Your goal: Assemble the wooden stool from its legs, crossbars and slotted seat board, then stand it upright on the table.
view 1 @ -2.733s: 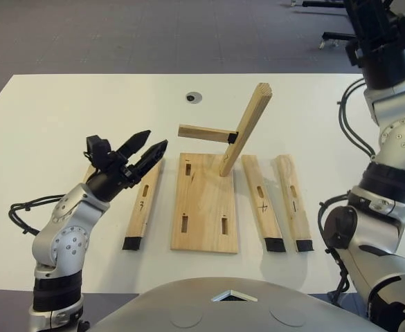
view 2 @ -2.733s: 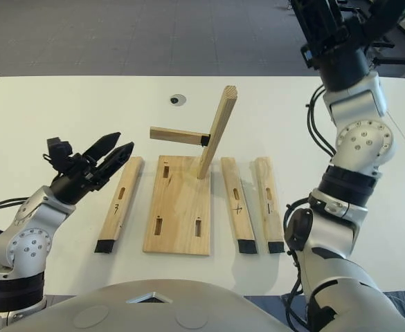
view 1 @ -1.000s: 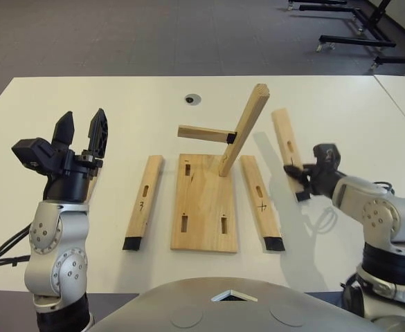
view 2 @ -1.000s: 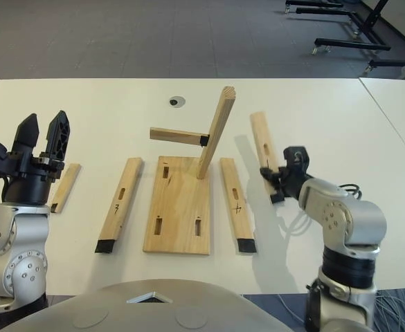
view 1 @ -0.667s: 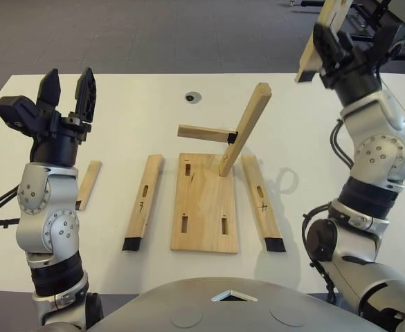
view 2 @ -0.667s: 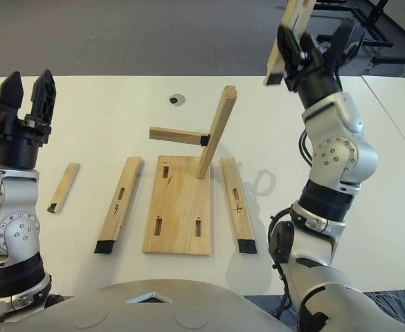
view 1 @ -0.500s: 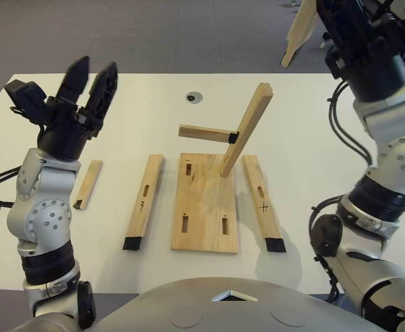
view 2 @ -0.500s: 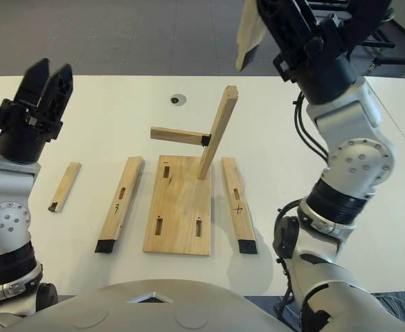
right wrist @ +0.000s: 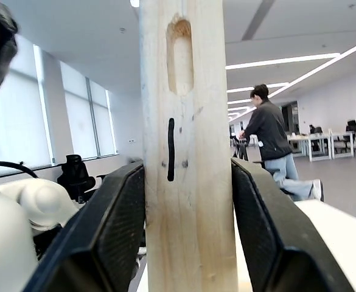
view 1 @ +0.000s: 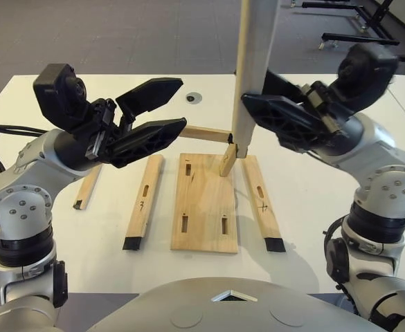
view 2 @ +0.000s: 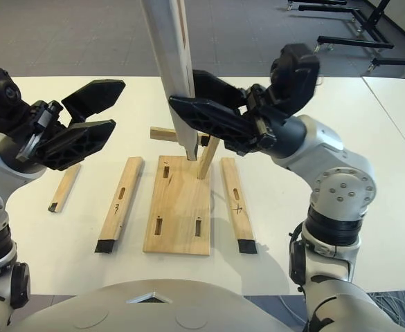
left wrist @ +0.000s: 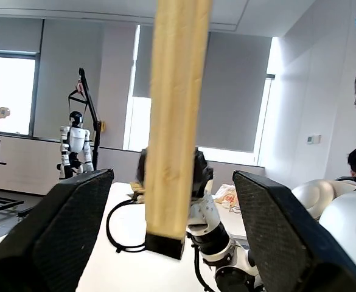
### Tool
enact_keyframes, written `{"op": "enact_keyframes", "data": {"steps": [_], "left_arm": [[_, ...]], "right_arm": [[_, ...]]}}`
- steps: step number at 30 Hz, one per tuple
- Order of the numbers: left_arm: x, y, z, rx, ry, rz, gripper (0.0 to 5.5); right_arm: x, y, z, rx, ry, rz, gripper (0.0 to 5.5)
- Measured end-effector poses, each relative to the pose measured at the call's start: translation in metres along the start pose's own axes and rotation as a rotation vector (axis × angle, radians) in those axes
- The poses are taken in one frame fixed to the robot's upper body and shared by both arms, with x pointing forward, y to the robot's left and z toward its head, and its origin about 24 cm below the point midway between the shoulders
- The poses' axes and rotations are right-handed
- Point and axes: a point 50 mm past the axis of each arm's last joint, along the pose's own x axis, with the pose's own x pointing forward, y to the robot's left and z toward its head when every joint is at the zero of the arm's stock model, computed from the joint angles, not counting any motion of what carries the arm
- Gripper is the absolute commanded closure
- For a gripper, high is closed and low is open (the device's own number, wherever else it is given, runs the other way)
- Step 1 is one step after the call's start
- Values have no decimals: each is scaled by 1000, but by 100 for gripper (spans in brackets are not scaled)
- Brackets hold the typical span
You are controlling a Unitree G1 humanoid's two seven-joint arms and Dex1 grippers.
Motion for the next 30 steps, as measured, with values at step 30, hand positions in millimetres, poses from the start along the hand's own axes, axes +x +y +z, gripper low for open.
{"op": "enact_keyframes", "data": {"steps": [30], "left_arm": [[4, 1, -28, -87, 107, 20, 253]], "right_arm": [[-6, -4, -61, 34, 287, 82, 346]]}}
